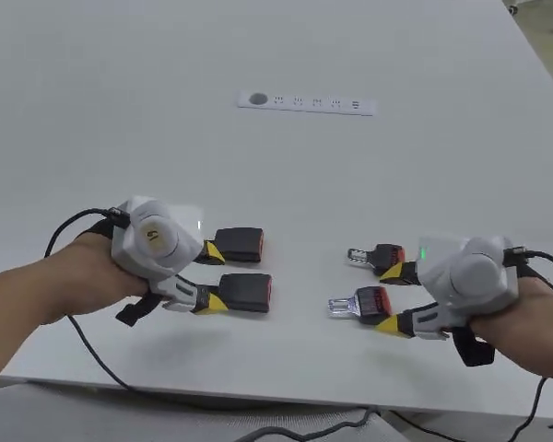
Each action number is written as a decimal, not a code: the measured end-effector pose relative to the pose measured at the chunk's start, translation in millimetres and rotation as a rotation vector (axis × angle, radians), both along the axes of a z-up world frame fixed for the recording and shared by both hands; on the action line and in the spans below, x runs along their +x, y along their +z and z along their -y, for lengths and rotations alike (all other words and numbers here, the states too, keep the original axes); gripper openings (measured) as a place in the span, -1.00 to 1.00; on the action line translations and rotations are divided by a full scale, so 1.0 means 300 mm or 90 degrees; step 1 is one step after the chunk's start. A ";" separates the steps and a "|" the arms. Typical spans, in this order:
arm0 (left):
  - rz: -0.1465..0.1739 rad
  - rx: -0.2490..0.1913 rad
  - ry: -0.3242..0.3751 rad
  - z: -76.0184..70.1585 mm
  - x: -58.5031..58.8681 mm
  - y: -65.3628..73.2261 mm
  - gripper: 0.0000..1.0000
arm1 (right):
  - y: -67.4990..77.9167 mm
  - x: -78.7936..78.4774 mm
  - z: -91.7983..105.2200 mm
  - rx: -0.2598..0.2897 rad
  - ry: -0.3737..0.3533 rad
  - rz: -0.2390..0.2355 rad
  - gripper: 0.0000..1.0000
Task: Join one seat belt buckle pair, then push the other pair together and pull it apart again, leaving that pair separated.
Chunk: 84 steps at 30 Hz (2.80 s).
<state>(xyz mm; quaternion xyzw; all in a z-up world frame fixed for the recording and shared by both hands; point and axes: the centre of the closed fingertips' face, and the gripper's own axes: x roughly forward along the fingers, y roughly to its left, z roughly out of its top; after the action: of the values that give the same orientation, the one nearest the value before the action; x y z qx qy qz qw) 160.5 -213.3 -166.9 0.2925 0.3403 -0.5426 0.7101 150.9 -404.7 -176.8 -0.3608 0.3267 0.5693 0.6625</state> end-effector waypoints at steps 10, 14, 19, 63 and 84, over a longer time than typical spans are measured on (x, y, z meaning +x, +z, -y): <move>-0.003 0.034 -0.023 0.011 0.018 -0.034 -0.19 | -0.032 0.015 -0.023 -0.027 0.051 0.004 -0.24; -0.011 0.036 -0.046 0.030 0.002 -0.052 -0.23 | -0.060 0.016 -0.032 -0.032 0.059 -0.010 -0.26; -0.009 0.044 -0.069 0.045 0.008 -0.071 -0.24 | -0.084 0.020 -0.028 -0.038 0.074 -0.019 -0.28; 0.006 0.109 -0.140 -0.033 -0.008 -0.129 -0.34 | -0.109 0.017 0.076 -0.069 0.058 -0.042 -0.35; 0.006 0.118 -0.142 -0.047 -0.013 -0.129 -0.34 | -0.113 0.023 0.071 -0.046 0.029 -0.046 -0.36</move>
<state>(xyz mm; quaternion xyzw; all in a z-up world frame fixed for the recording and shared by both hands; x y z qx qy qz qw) 156.5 -199.3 -205.6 0.3952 0.3510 -0.5829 0.6171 157.8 -426.0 -210.6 -0.3711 0.3623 0.5849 0.6236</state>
